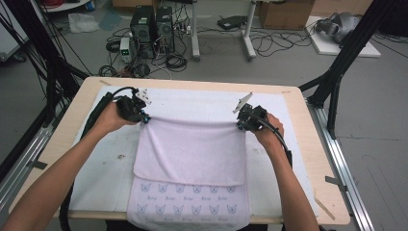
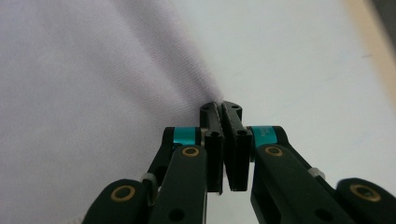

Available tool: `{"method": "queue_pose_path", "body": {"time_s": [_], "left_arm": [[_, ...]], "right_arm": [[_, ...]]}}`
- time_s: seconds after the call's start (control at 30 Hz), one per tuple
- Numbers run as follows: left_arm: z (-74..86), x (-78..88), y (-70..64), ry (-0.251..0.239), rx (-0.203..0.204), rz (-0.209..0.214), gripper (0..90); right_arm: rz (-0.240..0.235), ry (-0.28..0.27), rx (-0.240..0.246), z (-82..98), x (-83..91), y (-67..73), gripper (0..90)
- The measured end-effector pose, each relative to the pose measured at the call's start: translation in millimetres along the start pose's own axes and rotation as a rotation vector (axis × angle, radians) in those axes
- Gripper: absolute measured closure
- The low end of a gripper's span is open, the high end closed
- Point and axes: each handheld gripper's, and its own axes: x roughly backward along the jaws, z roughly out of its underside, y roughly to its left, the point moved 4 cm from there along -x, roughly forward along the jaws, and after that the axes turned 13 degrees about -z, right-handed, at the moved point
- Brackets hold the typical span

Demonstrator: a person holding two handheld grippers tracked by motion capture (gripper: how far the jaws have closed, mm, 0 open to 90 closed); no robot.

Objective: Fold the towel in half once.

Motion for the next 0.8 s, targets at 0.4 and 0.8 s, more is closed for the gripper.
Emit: {"method": "queue_pose_path", "body": {"time_s": [0.4,0.8], "left_arm": [[-0.1,-25.3,18.2,-0.045,0.01,0.056,45.9],[26.4,30.1,-39.3,-0.168,-0.158,0.185,25.0]], "right_arm": [[-0.071,-0.075,-0.064,-5.2,-15.2,-27.6,57.1],[-0.295,-0.036,0.106,5.0,19.2,28.0,30.6]]}}
